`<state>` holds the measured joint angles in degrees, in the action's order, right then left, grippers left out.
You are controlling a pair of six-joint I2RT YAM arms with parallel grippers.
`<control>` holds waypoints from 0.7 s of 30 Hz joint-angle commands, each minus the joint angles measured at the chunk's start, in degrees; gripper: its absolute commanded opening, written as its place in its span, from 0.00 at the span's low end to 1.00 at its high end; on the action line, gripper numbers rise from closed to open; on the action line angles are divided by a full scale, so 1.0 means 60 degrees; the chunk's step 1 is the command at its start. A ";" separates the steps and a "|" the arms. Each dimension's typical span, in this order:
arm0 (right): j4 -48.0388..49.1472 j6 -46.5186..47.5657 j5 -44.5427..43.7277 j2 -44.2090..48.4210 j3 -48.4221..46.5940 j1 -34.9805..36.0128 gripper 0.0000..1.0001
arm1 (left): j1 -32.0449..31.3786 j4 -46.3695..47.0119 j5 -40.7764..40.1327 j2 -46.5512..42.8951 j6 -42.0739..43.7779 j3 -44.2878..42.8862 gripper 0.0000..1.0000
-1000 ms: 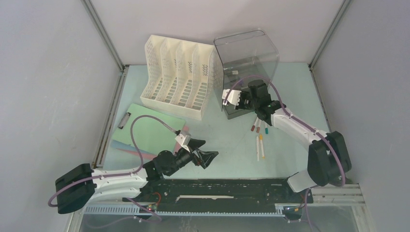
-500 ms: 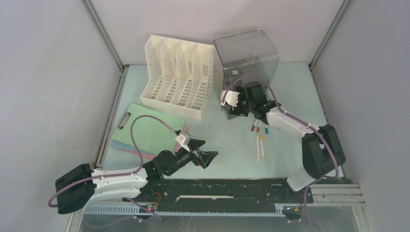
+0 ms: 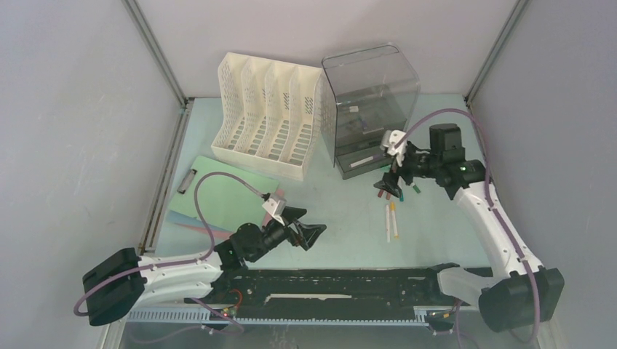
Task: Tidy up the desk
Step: Place the stationery in the drawer.
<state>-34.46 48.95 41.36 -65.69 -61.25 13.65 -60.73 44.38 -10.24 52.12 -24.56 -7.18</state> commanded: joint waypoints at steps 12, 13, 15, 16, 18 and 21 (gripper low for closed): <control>-0.2086 -0.1626 0.1407 0.1211 0.1117 -0.1712 1.00 | 0.0234 0.1012 0.0930 0.1126 -0.0975 -0.0590 1.00; -0.1985 -0.1702 0.1327 0.1307 0.1201 -0.1772 1.00 | 0.0230 0.1125 0.0943 0.1194 -0.1115 -0.0578 1.00; -0.1863 -0.1777 0.1282 0.1486 0.1380 -0.1903 1.00 | 0.0234 0.1287 0.0945 0.1366 -0.1497 -0.0574 1.00; -0.1803 -0.1832 0.1280 0.1568 0.1457 -0.1961 1.00 | 0.0230 0.1333 0.0950 0.1444 -0.1634 -0.0596 1.00; -0.1765 -0.1926 0.1278 0.1684 0.1564 -0.2053 1.00 | 0.0234 0.1373 0.0995 0.1560 -0.1846 -0.0653 1.00; -0.1804 -0.2126 0.1234 0.1656 0.1566 -0.2141 1.00 | 0.0234 0.1406 0.1019 0.1674 -0.2069 -0.0744 1.00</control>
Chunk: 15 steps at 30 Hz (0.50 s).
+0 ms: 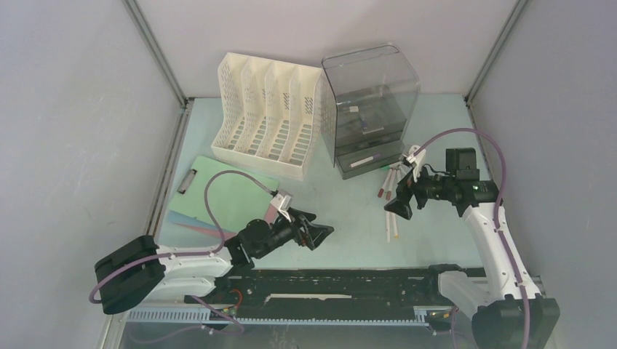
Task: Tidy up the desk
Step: Place the stationery in the drawer.
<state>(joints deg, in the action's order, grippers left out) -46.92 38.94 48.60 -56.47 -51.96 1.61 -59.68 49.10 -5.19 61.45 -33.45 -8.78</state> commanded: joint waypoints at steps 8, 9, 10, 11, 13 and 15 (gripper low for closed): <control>0.0189 -0.0263 -0.0242 0.0020 0.0158 -0.0165 1.00 | 0.0059 0.0642 0.0047 -0.0007 -0.0683 -0.0355 1.00; 0.0239 -0.0253 -0.0374 0.0001 0.0226 -0.0151 1.00 | 0.0059 0.0659 -0.0017 -0.0027 -0.0660 -0.0312 1.00; 0.0289 -0.0261 -0.0579 -0.0025 0.0291 -0.0151 1.00 | 0.0059 0.0684 -0.0117 -0.0044 -0.0619 -0.0286 1.00; 0.0332 -0.0262 -0.0833 -0.0074 0.0353 -0.0118 1.00 | 0.0066 0.0692 -0.0179 -0.0046 -0.0588 -0.0281 1.00; 0.0455 -0.0303 -0.1480 -0.0248 0.0470 0.0041 1.00 | 0.0074 0.0681 -0.0210 -0.0071 -0.0522 -0.0326 1.00; 0.0559 -0.0339 -0.2195 -0.0603 0.0491 0.0314 1.00 | 0.0087 0.0646 -0.0176 -0.0122 -0.0451 -0.0384 1.00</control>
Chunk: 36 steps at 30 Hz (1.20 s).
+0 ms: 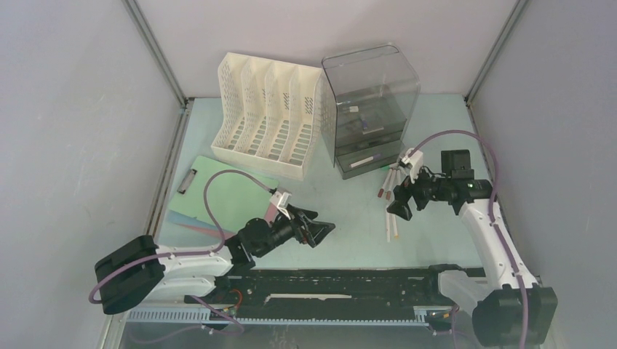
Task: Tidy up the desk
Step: Place the stationery in the drawer, then pick up the stationery from the center of the board.
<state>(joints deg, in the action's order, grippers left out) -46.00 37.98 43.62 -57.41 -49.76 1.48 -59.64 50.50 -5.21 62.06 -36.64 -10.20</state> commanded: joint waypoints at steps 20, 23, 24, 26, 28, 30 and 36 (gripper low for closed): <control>0.1273 -0.1287 -0.5170 -0.3271 0.0431 0.2376 0.66 | 0.0081 0.0822 -0.0161 0.0606 0.0021 -0.0505 1.00; 0.1148 -0.1492 -0.5250 -0.3708 0.0296 0.2481 0.55 | 0.0081 0.0936 -0.0099 0.0720 -0.0015 -0.0509 1.00; 0.1135 -0.1557 -0.5288 -0.3805 0.0268 0.2523 0.53 | 0.0081 0.0974 -0.0082 0.0744 -0.0036 -0.0512 1.00; 0.1153 -0.1652 -0.5379 -0.3975 0.0267 0.2585 0.52 | 0.0079 0.1036 -0.0034 0.0783 -0.0052 -0.0493 1.00; 0.1172 -0.1722 -0.5462 -0.4144 0.0273 0.2644 0.49 | 0.0081 0.1081 -0.0004 0.0803 -0.0071 -0.0471 1.00; 0.1176 -0.1768 -0.5543 -0.4322 0.0266 0.2692 0.46 | 0.0081 0.1101 0.0008 0.0804 -0.0087 -0.0432 1.00; 0.1225 -0.1915 -0.5978 -0.4809 0.0268 0.2845 0.44 | 0.0074 0.1268 0.0008 0.0802 -0.0217 -0.0252 1.00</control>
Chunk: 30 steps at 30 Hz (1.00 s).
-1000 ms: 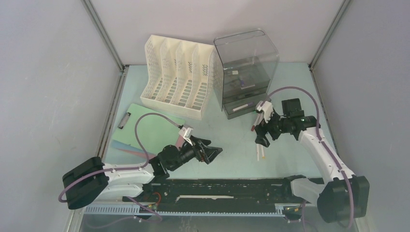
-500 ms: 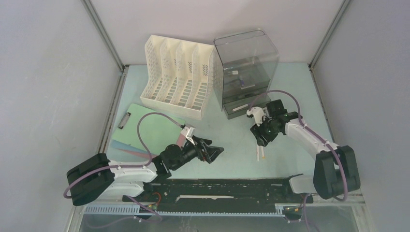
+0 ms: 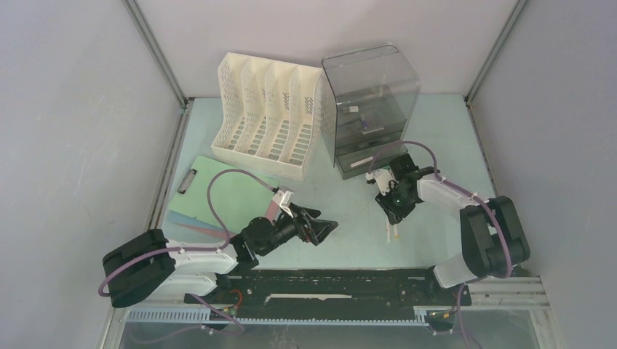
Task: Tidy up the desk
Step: Pick up the stationery from the center of the board.
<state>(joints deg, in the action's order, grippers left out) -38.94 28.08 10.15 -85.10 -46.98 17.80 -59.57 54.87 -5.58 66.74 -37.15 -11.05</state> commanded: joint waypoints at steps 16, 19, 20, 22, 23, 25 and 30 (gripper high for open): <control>-0.0098 -0.0394 -0.0936 -0.1122 -0.0308 0.0130 0.33 | 0.0070 0.0878 0.0261 0.0271 -0.0267 -0.0023 1.00; -0.0097 -0.0397 -0.1064 -0.1154 -0.0320 0.0129 0.28 | 0.0068 0.0938 0.0261 0.0273 -0.0280 0.0009 1.00; -0.0098 -0.0392 -0.1117 -0.1141 -0.0336 0.0132 0.27 | 0.0070 0.0954 0.0271 0.0273 -0.0283 0.0025 1.00; -0.0101 -0.0415 -0.1124 -0.1093 -0.0354 0.0128 0.24 | 0.0063 0.0984 0.0271 0.0273 -0.0284 0.0054 1.00; -0.0120 -0.0422 -0.1090 -0.1065 -0.0367 0.0124 0.22 | 0.0066 0.0989 0.0271 0.0266 -0.0284 0.0063 1.00; -0.0158 -0.0431 -0.1024 -0.1032 -0.0409 0.0124 0.17 | 0.0066 0.1004 0.0272 0.0259 -0.0284 0.0080 1.00; -0.0271 -0.0426 -0.0836 -0.0840 -0.0538 0.0102 0.07 | 0.0068 0.1013 0.0272 0.0244 -0.0284 0.0115 1.00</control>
<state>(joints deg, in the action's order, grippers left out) -40.34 25.85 4.93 -90.02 -49.47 18.37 -59.55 58.24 -4.25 68.27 -38.59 -11.00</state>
